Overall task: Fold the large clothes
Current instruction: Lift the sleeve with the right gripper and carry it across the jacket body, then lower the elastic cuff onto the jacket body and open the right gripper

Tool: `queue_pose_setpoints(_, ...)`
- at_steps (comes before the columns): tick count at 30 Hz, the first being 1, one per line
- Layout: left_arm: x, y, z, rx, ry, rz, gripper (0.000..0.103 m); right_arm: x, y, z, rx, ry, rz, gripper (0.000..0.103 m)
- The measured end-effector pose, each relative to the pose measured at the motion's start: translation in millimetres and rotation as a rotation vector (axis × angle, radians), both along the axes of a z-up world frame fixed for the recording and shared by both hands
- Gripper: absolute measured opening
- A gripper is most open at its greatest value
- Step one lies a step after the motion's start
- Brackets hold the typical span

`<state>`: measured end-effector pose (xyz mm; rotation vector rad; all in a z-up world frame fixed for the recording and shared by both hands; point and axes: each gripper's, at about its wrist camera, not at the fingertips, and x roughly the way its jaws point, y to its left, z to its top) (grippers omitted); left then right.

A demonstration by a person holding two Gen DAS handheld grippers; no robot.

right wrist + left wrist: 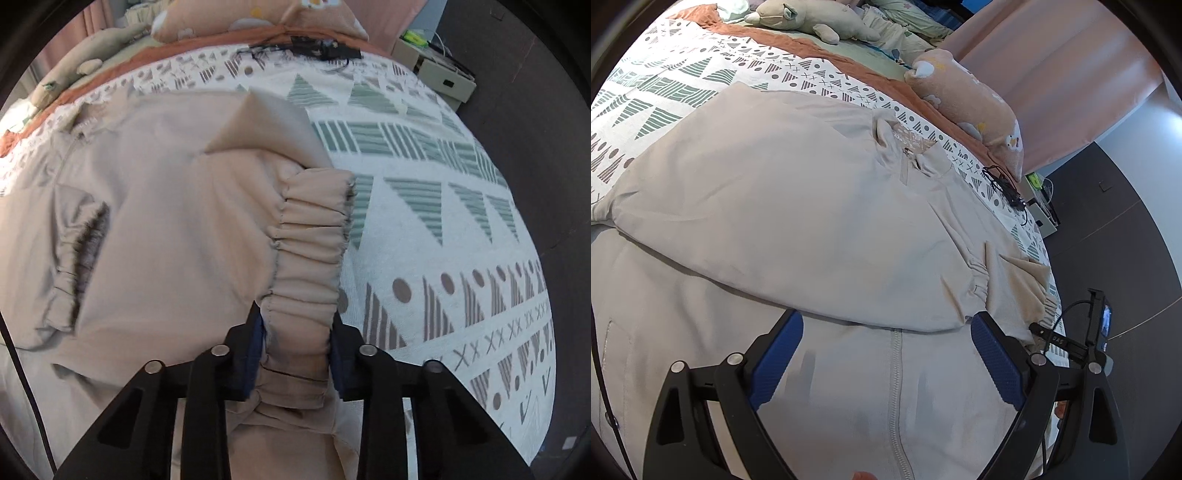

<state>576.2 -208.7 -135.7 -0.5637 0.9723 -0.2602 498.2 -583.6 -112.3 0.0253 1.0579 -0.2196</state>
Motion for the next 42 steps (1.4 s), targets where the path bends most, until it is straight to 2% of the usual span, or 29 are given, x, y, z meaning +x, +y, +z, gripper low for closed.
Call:
queue_pose_setpoints(10,-6.8,22.1,11.0,-0.026,-0.031,0.057,0.094,-26.6,37.0,87.5,0.121,-0.198,0.142,0.025)
queue_pose_setpoints(14,-11.4,37.3,18.6,-0.046,-0.052,0.104,0.094,-29.0,73.3,117.5,0.164,-0.240,0.223,0.025)
queue_pose_setpoints(19,-16.4,63.0,22.0,-0.060,-0.066,0.158,0.094,-24.3,120.6,136.6,0.191,-0.263,0.304,0.024)
queue_pose_setpoints(25,-21.2,101.4,18.6,-0.088,-0.066,0.243,0.094,-7.5,153.2,131.2,0.183,-0.252,0.359,0.024)
queue_pose_setpoints(29,-25.1,126.2,12.8,-0.108,-0.052,0.318,0.094,6.3,177.4,107.4,0.189,-0.232,0.375,0.024)
queue_pose_setpoints(33,-22.3,134.3,5.5,-0.099,-0.033,0.329,0.094,24.0,199.5,81.2,0.210,-0.203,0.368,0.024)
queue_pose_setpoints(36,-20.1,135.8,0.3,-0.098,-0.019,0.330,0.094,35.4,216.3,63.2,0.259,-0.181,0.395,0.028)
queue_pose_setpoints(39,-19.9,136.0,-2.5,-0.089,-0.012,0.325,0.094,42.2,221.2,47.9,0.387,-0.134,0.435,0.036)
queue_pose_setpoints(41,-20.4,137.1,-4.6,-0.089,-0.008,0.328,0.094,43.8,216.4,44.3,0.475,-0.130,0.455,0.047)
queue_pose_setpoints(42,-20.6,137.5,-5.4,-0.087,-0.006,0.331,0.094,42.5,211.0,45.0,0.500,-0.143,0.464,0.062)
